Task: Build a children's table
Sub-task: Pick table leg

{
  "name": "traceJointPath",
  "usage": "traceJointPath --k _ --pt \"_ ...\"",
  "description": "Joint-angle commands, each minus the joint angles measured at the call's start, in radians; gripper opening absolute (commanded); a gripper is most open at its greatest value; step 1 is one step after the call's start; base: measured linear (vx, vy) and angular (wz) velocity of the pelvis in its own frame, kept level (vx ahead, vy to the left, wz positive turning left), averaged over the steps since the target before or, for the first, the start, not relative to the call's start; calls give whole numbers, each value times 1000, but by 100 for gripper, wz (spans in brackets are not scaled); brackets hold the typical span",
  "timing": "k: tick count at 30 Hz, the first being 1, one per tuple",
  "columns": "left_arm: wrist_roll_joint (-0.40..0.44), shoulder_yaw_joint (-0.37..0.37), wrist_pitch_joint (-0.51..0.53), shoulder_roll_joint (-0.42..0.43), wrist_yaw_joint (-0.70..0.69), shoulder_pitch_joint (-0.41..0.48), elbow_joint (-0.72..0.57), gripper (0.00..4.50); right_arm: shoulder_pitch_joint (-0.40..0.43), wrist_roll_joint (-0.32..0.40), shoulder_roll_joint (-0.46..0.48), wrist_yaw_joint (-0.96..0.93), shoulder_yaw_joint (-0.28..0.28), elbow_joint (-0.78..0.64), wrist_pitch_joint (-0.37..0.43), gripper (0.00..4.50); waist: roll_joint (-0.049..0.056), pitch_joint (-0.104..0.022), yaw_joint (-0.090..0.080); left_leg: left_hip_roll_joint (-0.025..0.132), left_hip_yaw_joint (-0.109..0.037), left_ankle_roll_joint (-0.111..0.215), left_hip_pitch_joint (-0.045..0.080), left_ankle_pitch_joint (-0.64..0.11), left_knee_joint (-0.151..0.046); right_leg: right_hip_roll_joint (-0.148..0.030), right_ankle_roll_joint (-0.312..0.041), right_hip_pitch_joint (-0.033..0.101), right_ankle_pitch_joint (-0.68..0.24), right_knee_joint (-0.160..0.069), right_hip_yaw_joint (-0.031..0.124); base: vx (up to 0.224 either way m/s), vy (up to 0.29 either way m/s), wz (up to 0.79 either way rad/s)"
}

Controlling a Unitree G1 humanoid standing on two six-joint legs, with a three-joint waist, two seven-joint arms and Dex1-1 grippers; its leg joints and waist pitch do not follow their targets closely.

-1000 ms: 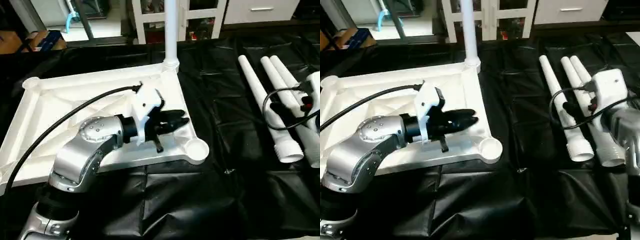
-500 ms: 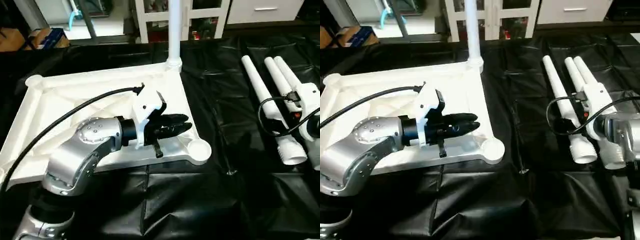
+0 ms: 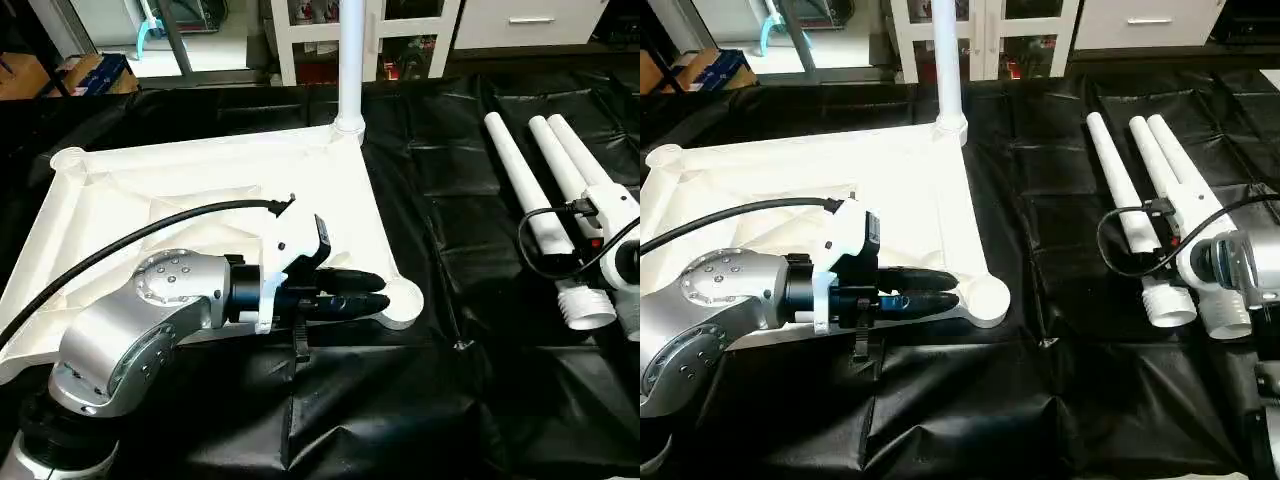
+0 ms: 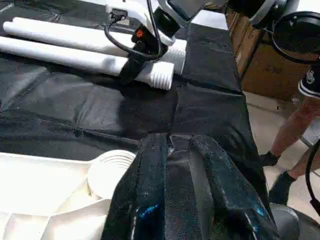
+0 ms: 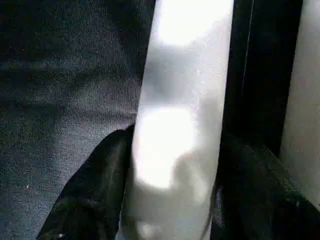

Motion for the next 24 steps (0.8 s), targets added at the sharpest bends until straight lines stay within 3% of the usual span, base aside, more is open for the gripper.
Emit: traceJointPath --k 1,10,17,20,22,24 --pt "3 -7 4 15 8 1 -9 98 -9 -10 -10 12 16 8 -3 261 -39 -85 3 34 -16 96 16 -130 -57 -34 -237 64 -339 -58 28 0 0 0" --pt "4 -11 -3 17 24 0 -7 98 -8 -7 -13 22 18 33 -15 194 -42 -90 4 34 -15 108 15 -111 -54 -35 -251 67 -310 -53 29 0 0 0" --pt "7 4 -21 12 45 1 5 98 -5 -4 3 7 -4 51 -21 188 -43 -94 6 35 -15 101 17 -122 -53 -34 -254 68 -312 -53 28 0 0 0" --pt "16 64 -45 -42 117 -33 51 98 -23 25 31 -25 -83 14 -47 187 -42 -97 6 32 -14 93 16 -125 -50 -32 -251 68 -312 -54 28 0 0 0" --pt "15 136 -50 -108 216 -94 118 98 -49 87 69 -27 -175 -60 -71 187 -48 -100 6 30 -12 102 14 -119 -49 -30 -251 70 -289 -52 29 0 0 0" --pt "2 176 -41 -142 266 -127 152 114 -59 118 88 -25 -217 -97 -83 186 -50 -103 5 28 -14 109 10 -108 -47 -31 -243 74 -284 -49 28 0 0 0"
